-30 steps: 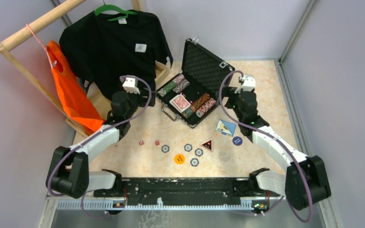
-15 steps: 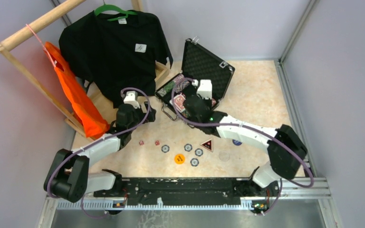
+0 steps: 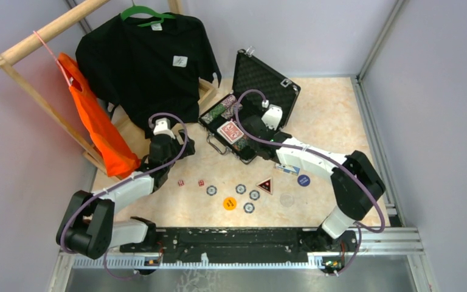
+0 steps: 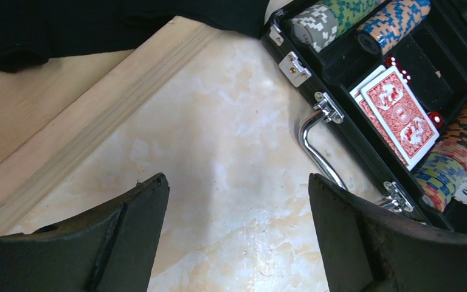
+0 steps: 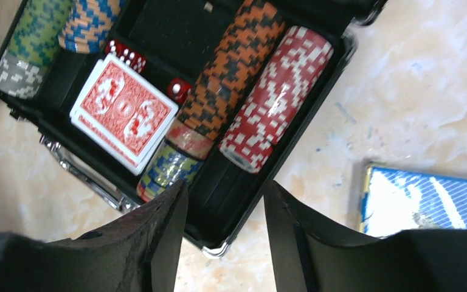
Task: Pack up texas hold em set
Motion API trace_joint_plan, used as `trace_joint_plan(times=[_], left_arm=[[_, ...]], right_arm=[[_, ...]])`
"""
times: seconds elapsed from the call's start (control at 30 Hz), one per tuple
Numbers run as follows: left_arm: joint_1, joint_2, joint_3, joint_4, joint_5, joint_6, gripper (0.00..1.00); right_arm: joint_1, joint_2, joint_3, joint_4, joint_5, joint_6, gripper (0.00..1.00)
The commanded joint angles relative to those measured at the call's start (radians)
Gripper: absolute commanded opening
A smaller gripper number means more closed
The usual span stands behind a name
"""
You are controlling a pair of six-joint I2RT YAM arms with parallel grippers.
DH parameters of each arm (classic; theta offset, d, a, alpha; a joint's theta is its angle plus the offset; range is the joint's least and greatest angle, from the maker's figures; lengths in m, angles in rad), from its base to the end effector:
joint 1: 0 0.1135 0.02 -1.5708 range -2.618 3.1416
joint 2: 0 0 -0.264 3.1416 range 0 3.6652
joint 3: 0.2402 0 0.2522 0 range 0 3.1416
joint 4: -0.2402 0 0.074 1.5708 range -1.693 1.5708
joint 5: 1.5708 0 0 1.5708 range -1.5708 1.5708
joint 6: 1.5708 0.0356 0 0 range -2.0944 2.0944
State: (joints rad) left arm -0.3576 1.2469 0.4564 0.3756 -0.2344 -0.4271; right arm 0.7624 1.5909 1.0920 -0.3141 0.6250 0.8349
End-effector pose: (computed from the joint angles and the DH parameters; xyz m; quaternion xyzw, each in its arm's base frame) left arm 0.2374 -0.0799 0.1881 -0.0927 0.8291 -0.1170 0.5388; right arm 0.2601 0.2196 0.2382 0.1457 0.8794 0.0529 0.4502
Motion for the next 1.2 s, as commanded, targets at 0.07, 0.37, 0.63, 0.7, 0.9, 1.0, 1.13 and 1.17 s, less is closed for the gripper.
trace_joint_plan(times=[0.07,0.37,0.63,0.7,0.9,1.0,1.13,1.17], left_arm=[[0.000,-0.009,0.015,-0.043,-0.045,-0.028,0.90],[0.000,0.026,0.036,-0.072,-0.058,-0.030,0.90],[0.000,0.062,0.056,-0.085,-0.047,-0.037,0.90],[0.000,0.066,0.061,-0.096,-0.056,-0.039,0.89],[0.001,0.074,0.063,-0.093,-0.049,-0.039,0.89],[0.001,0.073,0.065,-0.096,-0.051,-0.039,0.89],[0.000,0.072,0.064,-0.095,-0.046,-0.041,0.89],[0.000,0.073,0.064,-0.094,-0.043,-0.041,0.89]], right_arm=[[-0.031,0.043,-0.014,0.099,-0.201,0.089,0.50],[-0.029,0.101,-0.041,0.083,-0.180,0.122,0.46],[-0.020,0.101,-0.073,0.074,-0.179,0.121,0.51],[-0.011,0.084,-0.089,0.081,-0.168,0.121,0.50],[-0.003,0.008,-0.138,0.145,-0.164,0.095,0.51],[-0.003,0.014,-0.134,0.105,-0.145,0.092,0.48],[0.002,-0.019,-0.160,0.139,-0.148,0.066,0.47],[0.002,-0.024,-0.170,0.157,-0.158,0.061,0.47]])
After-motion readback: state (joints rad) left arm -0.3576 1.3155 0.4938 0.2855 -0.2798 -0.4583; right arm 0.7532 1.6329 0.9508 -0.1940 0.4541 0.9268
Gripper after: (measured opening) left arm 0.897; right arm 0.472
